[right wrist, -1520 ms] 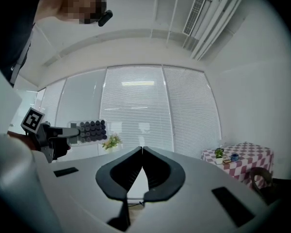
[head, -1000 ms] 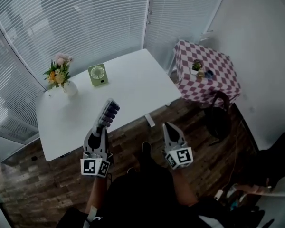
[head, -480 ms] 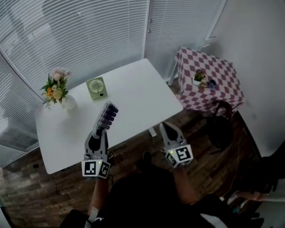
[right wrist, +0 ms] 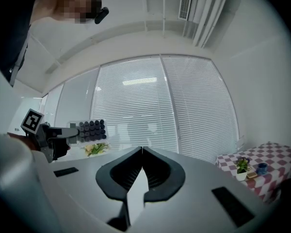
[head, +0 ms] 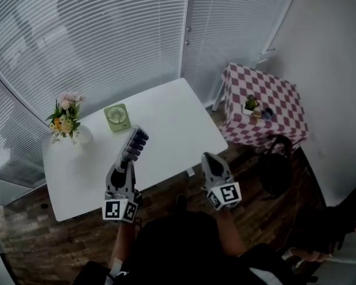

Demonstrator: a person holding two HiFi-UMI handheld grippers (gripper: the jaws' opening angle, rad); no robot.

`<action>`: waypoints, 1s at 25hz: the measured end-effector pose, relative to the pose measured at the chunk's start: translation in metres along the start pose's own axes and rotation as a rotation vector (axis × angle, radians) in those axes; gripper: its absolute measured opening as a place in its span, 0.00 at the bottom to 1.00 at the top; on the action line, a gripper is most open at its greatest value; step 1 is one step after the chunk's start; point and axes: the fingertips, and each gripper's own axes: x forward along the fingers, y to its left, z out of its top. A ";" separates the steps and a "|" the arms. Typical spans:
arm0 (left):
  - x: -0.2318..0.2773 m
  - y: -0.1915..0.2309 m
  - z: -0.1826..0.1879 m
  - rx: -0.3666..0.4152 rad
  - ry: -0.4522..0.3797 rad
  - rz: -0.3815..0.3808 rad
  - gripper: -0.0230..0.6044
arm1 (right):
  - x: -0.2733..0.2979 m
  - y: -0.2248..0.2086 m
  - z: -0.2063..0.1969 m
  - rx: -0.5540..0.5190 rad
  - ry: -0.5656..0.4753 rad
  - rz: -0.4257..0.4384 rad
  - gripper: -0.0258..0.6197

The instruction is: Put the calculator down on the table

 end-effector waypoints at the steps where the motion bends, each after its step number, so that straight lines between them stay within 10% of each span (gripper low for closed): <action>1: 0.005 -0.002 -0.001 -0.001 -0.001 0.003 0.20 | 0.003 -0.006 0.002 -0.004 -0.004 0.002 0.05; 25: 0.078 0.003 -0.017 -0.042 -0.010 0.099 0.20 | 0.078 -0.072 -0.008 0.005 0.033 0.067 0.05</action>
